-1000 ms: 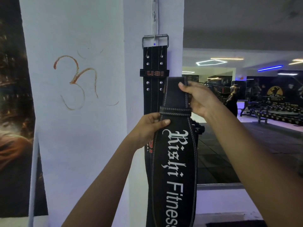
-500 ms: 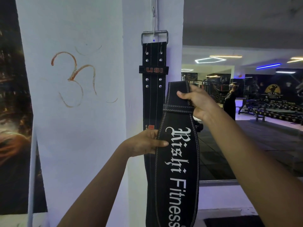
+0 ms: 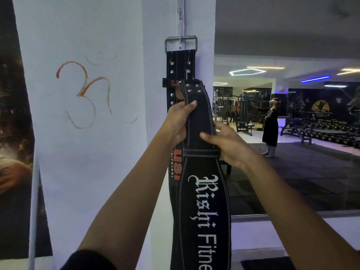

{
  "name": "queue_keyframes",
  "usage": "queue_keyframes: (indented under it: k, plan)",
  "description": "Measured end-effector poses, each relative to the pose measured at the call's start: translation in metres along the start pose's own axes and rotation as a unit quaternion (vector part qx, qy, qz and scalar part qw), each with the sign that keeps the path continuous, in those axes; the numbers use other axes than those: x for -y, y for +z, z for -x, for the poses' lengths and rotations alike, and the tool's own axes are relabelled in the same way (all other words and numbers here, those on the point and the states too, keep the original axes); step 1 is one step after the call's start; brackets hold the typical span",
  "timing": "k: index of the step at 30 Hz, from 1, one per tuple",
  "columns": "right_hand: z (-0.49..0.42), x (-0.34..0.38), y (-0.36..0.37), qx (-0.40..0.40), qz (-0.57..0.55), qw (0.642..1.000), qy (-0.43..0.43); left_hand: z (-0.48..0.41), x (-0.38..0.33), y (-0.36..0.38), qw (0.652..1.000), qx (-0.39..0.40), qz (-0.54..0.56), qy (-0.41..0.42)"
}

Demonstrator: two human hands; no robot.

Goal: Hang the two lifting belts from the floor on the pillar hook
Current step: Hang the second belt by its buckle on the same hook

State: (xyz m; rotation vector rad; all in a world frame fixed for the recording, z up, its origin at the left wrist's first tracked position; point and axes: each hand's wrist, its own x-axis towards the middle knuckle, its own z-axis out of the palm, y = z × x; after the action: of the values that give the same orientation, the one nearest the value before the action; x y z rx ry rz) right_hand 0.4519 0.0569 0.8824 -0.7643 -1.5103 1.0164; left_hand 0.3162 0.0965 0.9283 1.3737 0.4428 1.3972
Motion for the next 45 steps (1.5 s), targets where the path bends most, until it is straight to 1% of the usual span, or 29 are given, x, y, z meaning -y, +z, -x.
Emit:
queue_keyframes:
  k: [4, 6, 8, 10, 12, 14, 17, 20, 23, 25, 27, 28, 30, 33, 34, 35, 37, 39, 41, 43, 44, 45]
  plan:
    - [0.015, -0.023, -0.006, 0.024, 0.014, 0.999, 0.034, 0.002, -0.007, -0.003, 0.998, 0.032, 0.039, 0.042]
    - [0.015, -0.027, -0.007, 0.01, -0.003, 0.999, 0.043, 0.002, -0.007, 0.0, 0.997, 0.041, 0.043, 0.047]
    - [0.007, -0.024, -0.006, -0.019, -0.005, 0.999, 0.035, 0.002, -0.002, 0.003, 0.997, 0.026, 0.044, 0.053]
    - [-0.003, -0.012, -0.005, -0.038, 0.005, 0.999, 0.027, 0.004, 0.009, 0.003, 0.999, 0.019, 0.032, 0.04]
    - [-0.016, 0.003, -0.002, -0.056, 0.008, 0.998, 0.027, 0.005, 0.014, 0.003, 0.999, 0.021, 0.014, 0.025]
    - [-0.027, 0.018, 0.0, -0.094, 0.008, 0.995, 0.028, 0.004, 0.016, 0.002, 0.999, 0.031, 0.003, 0.025]
    - [-0.044, 0.039, -0.001, -0.153, -0.041, 0.987, 0.035, 0.004, 0.017, 0.002, 0.999, 0.049, -0.001, 0.02]
    - [-0.063, 0.053, -0.004, -0.189, -0.101, 0.975, 0.054, 0.005, 0.017, 0.001, 0.998, 0.056, -0.013, 0.017]
    - [-0.073, 0.06, -0.002, -0.225, -0.106, 0.966, 0.07, 0.005, 0.016, -0.002, 0.998, 0.052, -0.035, 0.017]
    - [-0.075, 0.061, 0.003, -0.248, -0.102, 0.962, 0.052, 0.005, 0.013, -0.002, 0.998, 0.046, -0.042, 0.017]
    - [-0.074, 0.061, 0.008, -0.267, -0.108, 0.957, 0.028, 0.003, 0.004, 0.001, 0.999, 0.021, -0.022, 0.011]
    - [-0.074, 0.061, 0.01, -0.264, -0.112, 0.958, 0.015, 0.003, -0.002, 0.004, 1.0, -0.002, -0.001, 0.005]
    - [-0.075, 0.06, 0.015, -0.252, -0.118, 0.961, -0.011, -0.004, -0.013, 0.004, 0.998, -0.05, 0.002, 0.029]
    - [-0.077, 0.065, 0.02, -0.252, -0.12, 0.96, -0.027, -0.009, -0.022, 0.006, 0.993, -0.077, -0.036, 0.077]
    - [-0.079, 0.065, 0.02, -0.252, -0.117, 0.96, -0.033, -0.009, -0.025, 0.006, 0.993, -0.084, -0.032, 0.082]
    - [-0.079, 0.065, 0.021, -0.252, -0.11, 0.961, -0.039, -0.01, -0.028, 0.005, 0.992, -0.086, -0.028, 0.089]
    - [-0.077, 0.067, 0.023, -0.253, -0.09, 0.962, -0.059, -0.014, -0.035, 0.002, 0.994, -0.063, -0.04, 0.084]
    - [-0.073, 0.067, 0.026, -0.245, -0.076, 0.964, -0.069, -0.015, -0.042, -0.002, 0.995, -0.031, -0.075, 0.056]
    - [-0.071, 0.067, 0.026, -0.249, -0.067, 0.963, -0.072, -0.016, -0.045, -0.007, 0.994, -0.025, -0.101, 0.034]
    - [-0.071, 0.066, 0.029, -0.257, -0.054, 0.962, -0.077, -0.018, -0.044, -0.009, 0.989, -0.039, -0.143, 0.023]
    - [-0.073, 0.064, 0.03, -0.26, -0.043, 0.961, -0.079, -0.02, -0.043, -0.01, 0.983, -0.055, -0.171, 0.035]
    - [-0.074, 0.063, 0.03, -0.26, -0.03, 0.962, -0.081, -0.023, -0.041, -0.013, 0.977, -0.072, -0.191, 0.065]
